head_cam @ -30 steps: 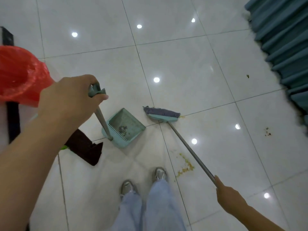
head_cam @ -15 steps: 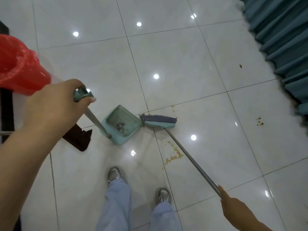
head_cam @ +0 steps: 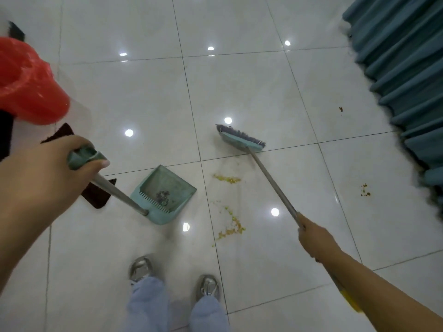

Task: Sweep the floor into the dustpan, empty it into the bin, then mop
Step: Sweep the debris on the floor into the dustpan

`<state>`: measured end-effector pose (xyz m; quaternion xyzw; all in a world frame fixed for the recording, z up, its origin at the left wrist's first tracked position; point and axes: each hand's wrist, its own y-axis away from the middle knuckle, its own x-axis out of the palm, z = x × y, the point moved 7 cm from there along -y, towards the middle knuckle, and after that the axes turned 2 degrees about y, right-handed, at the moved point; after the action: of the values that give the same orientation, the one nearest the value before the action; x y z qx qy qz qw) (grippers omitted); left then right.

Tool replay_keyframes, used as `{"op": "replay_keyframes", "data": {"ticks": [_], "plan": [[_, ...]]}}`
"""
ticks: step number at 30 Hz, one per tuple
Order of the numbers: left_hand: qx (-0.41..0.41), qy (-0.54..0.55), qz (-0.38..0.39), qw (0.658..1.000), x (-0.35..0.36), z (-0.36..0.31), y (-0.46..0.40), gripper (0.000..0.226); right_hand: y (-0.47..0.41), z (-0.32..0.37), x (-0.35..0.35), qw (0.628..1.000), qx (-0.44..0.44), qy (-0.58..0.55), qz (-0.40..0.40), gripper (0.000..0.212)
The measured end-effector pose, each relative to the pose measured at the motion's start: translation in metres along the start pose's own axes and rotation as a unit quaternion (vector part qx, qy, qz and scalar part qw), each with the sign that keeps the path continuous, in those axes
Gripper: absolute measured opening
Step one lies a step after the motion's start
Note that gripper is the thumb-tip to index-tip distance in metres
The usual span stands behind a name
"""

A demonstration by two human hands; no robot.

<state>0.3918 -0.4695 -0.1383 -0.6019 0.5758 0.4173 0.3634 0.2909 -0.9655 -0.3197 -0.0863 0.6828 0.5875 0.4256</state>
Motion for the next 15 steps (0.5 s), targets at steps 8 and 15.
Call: {"op": "replay_keyframes", "data": {"ticks": [8, 15], "plan": [[-0.066, -0.02, 0.0, 0.998, 0.019, 0.027, 0.036, 0.039, 0.001, 0.013, 0.025, 0.996, 0.051, -0.042, 0.058, 0.058], [-0.074, -0.012, -0.008, 0.997, 0.028, 0.048, 0.062, 0.042, 0.104, -0.032, 0.095, 0.993, 0.039, 0.008, 0.114, 0.054]]}}
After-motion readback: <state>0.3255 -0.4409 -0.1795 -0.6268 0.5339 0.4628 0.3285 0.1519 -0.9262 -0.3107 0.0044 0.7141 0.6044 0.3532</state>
